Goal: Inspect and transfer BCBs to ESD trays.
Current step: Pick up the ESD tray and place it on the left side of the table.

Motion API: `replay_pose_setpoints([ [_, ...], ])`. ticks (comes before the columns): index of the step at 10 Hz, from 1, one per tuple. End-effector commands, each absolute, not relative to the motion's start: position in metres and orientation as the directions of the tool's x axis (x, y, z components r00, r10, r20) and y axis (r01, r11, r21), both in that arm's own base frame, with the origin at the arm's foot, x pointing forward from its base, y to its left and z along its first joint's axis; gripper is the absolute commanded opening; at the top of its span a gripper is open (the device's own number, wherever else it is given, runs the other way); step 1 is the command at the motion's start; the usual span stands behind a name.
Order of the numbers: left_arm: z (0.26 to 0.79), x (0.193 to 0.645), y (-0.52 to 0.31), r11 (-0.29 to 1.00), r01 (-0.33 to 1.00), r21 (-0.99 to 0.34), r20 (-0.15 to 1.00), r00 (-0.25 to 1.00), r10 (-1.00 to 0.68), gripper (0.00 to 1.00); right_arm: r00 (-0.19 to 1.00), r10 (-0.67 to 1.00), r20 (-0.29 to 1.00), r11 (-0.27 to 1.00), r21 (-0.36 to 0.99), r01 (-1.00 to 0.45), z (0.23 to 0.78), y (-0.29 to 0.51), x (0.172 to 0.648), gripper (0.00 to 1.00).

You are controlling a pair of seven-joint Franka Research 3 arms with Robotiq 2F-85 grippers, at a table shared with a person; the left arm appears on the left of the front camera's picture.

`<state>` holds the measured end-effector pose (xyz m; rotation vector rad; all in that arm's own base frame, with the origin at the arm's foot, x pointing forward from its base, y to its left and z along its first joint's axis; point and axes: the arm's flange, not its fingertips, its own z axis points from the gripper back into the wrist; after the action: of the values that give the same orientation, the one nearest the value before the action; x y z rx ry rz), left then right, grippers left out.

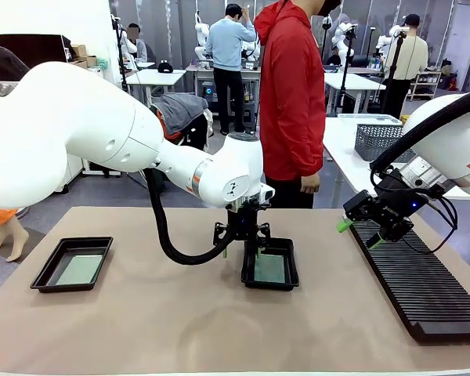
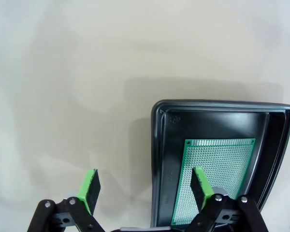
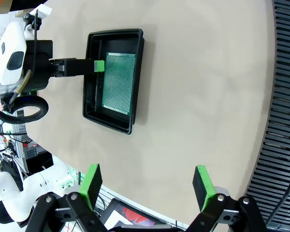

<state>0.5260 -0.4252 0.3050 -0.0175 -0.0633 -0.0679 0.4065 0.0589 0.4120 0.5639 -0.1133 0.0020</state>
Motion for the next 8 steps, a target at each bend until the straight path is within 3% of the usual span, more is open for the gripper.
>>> replay_pose_setpoints([
  [1, 0.3071, 0.5247, -0.4237, 0.998, 0.067, -0.017, 0.064, 0.996, -0.066, 1.0, 0.993, -0.045, 0.108, 0.845, 0.534, -0.02, 0.4125, 0.0611, 0.407, 1.0],
  [8, 0.3054, 0.5261, -0.4254, 0.998, 0.068, -0.016, 0.064, 0.996, -0.067, 1.0, 0.993, -0.045, 0.108, 0.845, 0.534, -0.02, 0.4125, 0.0611, 0.407, 1.0],
])
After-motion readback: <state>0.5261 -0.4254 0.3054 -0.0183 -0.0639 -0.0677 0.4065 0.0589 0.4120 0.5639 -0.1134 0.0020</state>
